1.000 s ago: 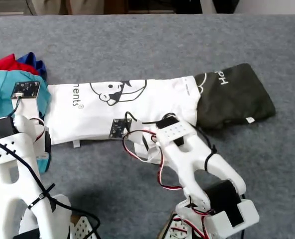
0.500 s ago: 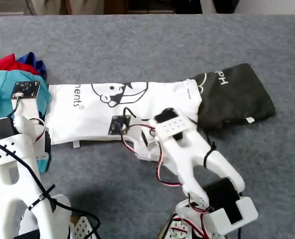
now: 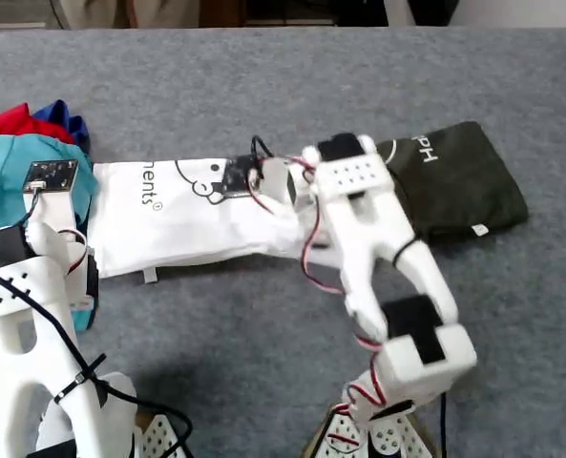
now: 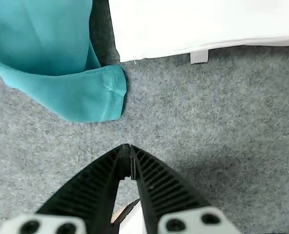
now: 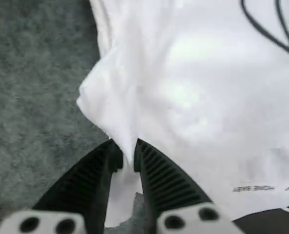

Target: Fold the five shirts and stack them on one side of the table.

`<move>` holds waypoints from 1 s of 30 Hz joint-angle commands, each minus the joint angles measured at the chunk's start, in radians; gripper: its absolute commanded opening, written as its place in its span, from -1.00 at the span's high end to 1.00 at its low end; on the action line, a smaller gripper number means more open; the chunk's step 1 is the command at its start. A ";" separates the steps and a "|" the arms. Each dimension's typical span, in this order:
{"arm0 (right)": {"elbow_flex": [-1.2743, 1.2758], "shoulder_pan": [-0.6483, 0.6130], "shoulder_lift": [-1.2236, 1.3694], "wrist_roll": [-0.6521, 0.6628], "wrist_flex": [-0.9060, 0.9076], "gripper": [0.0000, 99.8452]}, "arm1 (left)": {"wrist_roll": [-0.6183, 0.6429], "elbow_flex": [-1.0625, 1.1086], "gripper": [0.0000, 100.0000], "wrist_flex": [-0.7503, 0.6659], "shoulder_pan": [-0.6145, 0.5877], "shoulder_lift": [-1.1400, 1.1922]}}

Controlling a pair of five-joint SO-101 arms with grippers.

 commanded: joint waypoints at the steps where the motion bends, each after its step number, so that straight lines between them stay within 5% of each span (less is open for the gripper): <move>1: -0.171 -0.027 0.081 0.012 0.008 1.00 | 0.008 -0.034 0.96 0.002 -0.009 -0.022; 13: -0.409 -0.110 0.323 0.123 0.005 0.98 | 0.005 -0.034 0.96 -0.002 -0.002 -0.024; 19: -0.440 -0.077 0.335 0.034 0.086 0.50 | 0.003 -0.034 0.96 -0.002 -0.002 -0.024; 30: -0.699 -0.050 0.193 0.028 0.307 0.68 | 0.003 -0.034 0.96 -0.002 0.064 -0.024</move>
